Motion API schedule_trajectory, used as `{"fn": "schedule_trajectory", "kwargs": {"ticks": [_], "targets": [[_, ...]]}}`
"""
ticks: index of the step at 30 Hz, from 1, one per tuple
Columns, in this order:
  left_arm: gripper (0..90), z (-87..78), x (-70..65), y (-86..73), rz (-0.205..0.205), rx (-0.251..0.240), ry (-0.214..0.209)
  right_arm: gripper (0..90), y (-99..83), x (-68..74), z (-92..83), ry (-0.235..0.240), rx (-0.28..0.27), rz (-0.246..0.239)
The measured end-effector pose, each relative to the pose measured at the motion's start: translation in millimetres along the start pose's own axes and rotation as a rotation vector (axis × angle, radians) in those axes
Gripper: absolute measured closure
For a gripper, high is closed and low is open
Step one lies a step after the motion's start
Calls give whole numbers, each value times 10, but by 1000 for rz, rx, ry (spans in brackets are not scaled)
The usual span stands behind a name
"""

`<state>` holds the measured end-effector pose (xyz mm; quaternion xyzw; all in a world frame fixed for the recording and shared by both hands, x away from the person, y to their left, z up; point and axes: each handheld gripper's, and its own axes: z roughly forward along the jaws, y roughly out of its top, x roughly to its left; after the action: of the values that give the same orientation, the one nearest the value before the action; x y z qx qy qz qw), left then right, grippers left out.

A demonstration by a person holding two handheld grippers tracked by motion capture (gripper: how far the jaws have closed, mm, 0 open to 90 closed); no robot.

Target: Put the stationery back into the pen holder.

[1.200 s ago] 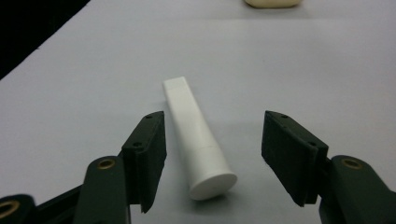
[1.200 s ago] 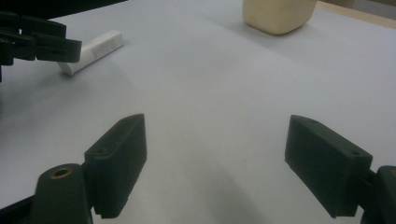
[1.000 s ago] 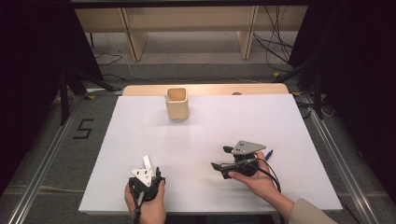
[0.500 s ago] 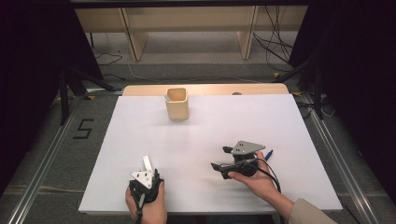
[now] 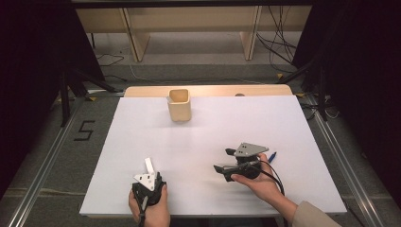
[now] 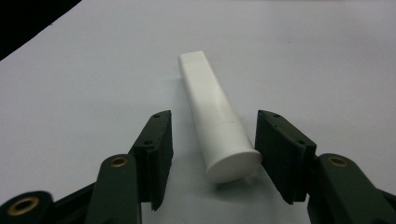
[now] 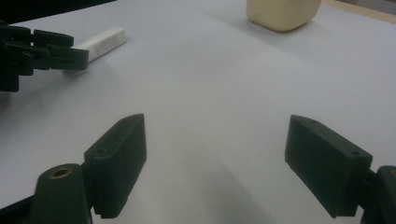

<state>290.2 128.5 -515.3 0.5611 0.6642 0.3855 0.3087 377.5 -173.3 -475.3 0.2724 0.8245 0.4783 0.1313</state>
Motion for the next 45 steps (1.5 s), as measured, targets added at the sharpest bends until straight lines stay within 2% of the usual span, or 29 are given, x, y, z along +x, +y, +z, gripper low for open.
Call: {"fn": "schedule_trajectory", "kwargs": {"ticks": [9,21,31,45], "targets": [[479,47,8,4,-21,10,-4,217,2,3,-3,-2,5,-1],[522,40,6,1,-17,19,-10,217,2,5,-2,-2,4,0],[603,33,-9,-7,-23,17,-21,216,2,3,-2,-2,4,0],[639,28,-7,-23,-26,10,-28,216,1,7,-1,0,-4,1]]}}
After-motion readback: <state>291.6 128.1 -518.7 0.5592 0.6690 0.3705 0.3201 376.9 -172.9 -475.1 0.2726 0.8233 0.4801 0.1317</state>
